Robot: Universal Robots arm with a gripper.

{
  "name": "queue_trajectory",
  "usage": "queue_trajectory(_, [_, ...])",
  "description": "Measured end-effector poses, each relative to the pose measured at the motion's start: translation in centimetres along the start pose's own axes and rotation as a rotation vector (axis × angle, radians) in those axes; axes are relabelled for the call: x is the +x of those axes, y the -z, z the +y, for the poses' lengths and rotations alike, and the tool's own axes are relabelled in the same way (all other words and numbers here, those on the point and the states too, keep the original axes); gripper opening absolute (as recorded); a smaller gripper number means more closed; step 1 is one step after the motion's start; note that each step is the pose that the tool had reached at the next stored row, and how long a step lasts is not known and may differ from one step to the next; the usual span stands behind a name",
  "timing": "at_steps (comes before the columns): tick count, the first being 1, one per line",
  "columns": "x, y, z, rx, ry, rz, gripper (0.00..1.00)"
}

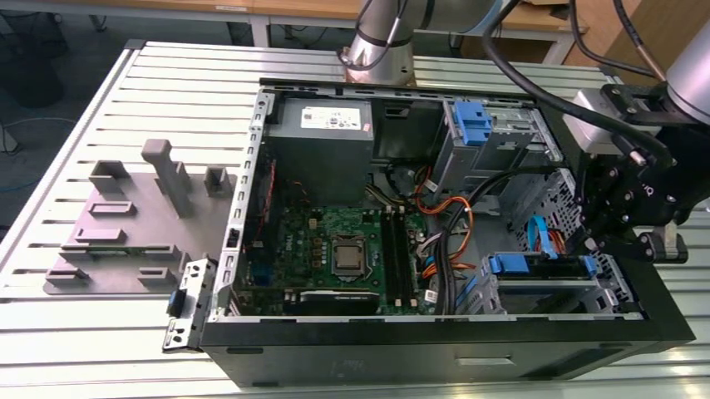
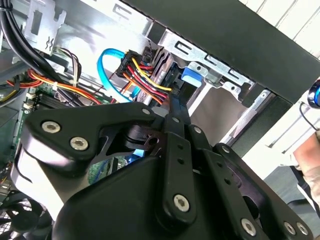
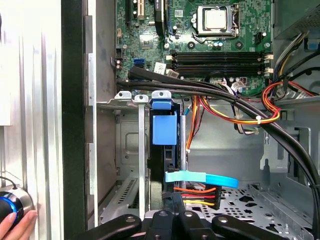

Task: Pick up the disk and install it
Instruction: 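Insert the second disk wire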

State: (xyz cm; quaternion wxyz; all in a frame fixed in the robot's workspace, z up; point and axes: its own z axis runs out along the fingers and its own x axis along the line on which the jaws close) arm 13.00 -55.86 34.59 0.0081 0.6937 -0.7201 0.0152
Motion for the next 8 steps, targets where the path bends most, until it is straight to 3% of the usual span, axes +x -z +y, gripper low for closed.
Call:
queue_trajectory(3, [0.05,0.01,0.00,-0.0003,0.000,-0.0085,0.11])
queue_trajectory(8, [0.05,0.00,0.00,-0.0005,0.000,-0.0126,0.11])
